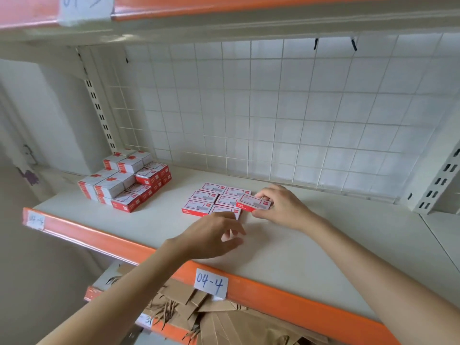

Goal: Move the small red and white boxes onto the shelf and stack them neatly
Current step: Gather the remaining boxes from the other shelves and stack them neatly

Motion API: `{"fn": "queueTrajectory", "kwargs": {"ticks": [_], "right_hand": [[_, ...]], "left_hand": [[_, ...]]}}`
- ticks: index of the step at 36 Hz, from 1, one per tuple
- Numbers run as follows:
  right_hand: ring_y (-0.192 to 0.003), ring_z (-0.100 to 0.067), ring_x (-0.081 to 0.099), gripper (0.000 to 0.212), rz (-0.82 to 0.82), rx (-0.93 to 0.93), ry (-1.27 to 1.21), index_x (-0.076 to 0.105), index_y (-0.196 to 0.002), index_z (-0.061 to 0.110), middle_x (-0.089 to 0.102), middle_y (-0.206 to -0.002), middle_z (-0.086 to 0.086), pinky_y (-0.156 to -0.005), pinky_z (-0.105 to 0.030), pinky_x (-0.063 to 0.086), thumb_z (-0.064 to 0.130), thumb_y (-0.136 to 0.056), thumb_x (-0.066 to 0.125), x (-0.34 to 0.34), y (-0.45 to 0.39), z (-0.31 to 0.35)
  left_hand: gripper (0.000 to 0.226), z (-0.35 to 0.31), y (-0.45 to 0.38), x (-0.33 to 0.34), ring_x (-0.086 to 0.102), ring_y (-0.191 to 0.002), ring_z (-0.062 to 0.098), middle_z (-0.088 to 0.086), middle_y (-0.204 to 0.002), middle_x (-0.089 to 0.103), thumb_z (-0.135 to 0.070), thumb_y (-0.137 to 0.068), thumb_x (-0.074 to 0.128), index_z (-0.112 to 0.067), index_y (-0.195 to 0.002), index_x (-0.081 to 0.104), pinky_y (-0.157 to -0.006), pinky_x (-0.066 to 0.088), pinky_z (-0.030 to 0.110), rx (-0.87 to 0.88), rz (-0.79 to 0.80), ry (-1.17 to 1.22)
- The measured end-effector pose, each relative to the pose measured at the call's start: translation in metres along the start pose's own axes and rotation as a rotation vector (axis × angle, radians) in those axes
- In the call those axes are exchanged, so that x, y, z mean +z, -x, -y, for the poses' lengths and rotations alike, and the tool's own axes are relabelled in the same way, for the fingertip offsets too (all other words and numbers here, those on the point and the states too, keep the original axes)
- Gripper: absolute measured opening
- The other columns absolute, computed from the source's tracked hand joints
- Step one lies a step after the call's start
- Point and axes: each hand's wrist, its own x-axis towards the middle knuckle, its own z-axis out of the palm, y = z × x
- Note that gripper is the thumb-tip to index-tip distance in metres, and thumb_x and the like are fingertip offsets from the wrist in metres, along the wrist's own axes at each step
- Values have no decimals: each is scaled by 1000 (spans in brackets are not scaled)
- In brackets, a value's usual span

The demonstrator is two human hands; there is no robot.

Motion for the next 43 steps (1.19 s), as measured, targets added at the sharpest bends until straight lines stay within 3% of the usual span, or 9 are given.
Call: {"fn": "queueTrajectory", "kwargs": {"ticks": [6, 15, 23, 32, 38, 43], "right_hand": [[-118, -17, 41, 45, 20, 11, 101, 57, -125, 19, 51, -117, -2, -98, -29, 31, 40, -85, 62, 28, -47, 34], [-125, -22, 36, 45, -40, 58, 157, 51, -130, 17, 46, -126, -4, -102, -39, 32, 39, -90, 56, 54, -98, 63], [-131, -23, 32, 48, 82, 141, 240, 45, -136, 23, 42, -136, -3, -104, -43, 28, 41, -92, 53, 67, -107, 65], [-130, -19, 34, 47, 19, 121, 264, 46, -134, 18, 44, -135, -1, -104, -38, 30, 36, -92, 54, 41, -74, 59], [-115, -20, 49, 35, 65, 83, 323, 54, -123, 14, 51, -124, -3, -97, -36, 40, 22, -89, 53, 15, -25, 34], [-113, -20, 50, 30, 100, 88, 422, 53, -120, 12, 51, -121, -3, -93, -34, 40, 21, -91, 52, -14, 28, 10]], "left_hand": [[20, 25, 18, -19, 60, -77, 9, -2, -96, 64, -30, -89, 62, -18, -102, 71, -64, 45, 16, -33, -28, -24], [20, 52, 28, -33, 62, -77, 13, 1, -96, 66, -29, -89, 61, -16, -102, 70, -69, 49, 26, -20, -49, -14], [19, 63, 30, -28, 63, -77, 15, 2, -95, 65, -27, -89, 61, -15, -100, 70, -73, 51, 33, 25, -28, 31], [18, 50, 14, -11, 60, -73, 16, 2, -89, 63, -24, -88, 61, -13, -97, 72, -69, 50, 34, 133, -8, 76], [19, 20, -7, -2, 59, -76, 14, 3, -93, 65, -24, -89, 61, -12, -98, 72, -69, 48, 29, 209, 18, 61], [20, -11, -24, 9, 61, -79, 14, 0, -96, 64, -28, -90, 59, -17, -101, 71, -69, 48, 27, 253, 60, 2]]}}
